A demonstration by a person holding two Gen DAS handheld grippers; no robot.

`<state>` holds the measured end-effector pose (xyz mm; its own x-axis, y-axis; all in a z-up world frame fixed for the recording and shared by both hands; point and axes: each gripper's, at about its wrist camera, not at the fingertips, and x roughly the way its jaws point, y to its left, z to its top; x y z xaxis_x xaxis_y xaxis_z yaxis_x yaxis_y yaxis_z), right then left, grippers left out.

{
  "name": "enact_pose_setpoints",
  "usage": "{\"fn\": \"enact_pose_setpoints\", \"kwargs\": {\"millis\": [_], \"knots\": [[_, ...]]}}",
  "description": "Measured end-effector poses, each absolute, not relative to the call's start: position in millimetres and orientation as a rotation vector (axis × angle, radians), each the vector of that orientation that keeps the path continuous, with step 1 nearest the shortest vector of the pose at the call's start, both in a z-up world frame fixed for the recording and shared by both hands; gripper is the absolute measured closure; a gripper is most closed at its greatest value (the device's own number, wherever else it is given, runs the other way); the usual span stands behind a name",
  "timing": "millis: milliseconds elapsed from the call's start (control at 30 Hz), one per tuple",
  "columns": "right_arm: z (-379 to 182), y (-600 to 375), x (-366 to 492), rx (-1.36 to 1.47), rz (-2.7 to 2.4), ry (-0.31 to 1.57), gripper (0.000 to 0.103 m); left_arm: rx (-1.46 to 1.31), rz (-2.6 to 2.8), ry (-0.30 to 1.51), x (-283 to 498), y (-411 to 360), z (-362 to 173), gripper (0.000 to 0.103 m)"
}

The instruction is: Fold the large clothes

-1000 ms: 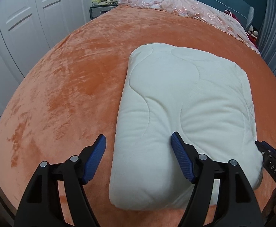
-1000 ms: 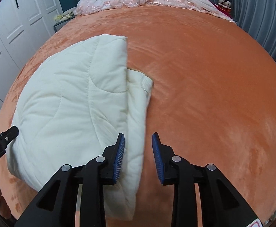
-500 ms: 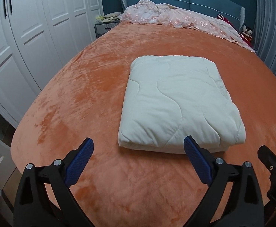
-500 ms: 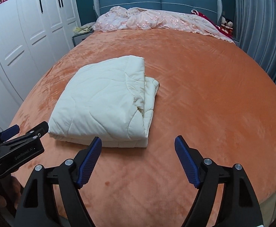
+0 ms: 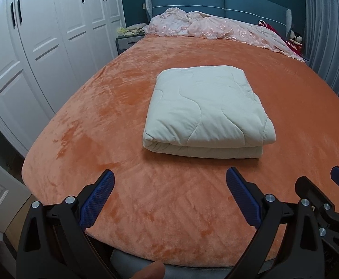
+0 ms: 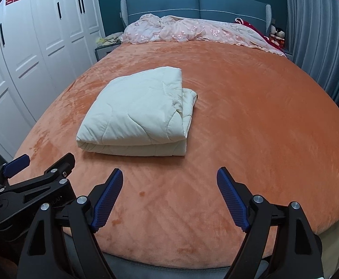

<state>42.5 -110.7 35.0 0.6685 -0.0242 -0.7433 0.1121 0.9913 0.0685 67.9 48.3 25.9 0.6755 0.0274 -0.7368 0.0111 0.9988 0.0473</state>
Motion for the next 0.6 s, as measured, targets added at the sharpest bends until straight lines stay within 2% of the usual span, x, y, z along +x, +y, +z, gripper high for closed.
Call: {"fn": "enact_pose_setpoints", "kwargs": {"millis": [600], "knots": [[41.5, -103.3, 17.1, 0.074, -0.092, 0.806, 0.022, 0.053, 0.039, 0.802, 39.5, 47.7, 33.1, 0.010]]}}
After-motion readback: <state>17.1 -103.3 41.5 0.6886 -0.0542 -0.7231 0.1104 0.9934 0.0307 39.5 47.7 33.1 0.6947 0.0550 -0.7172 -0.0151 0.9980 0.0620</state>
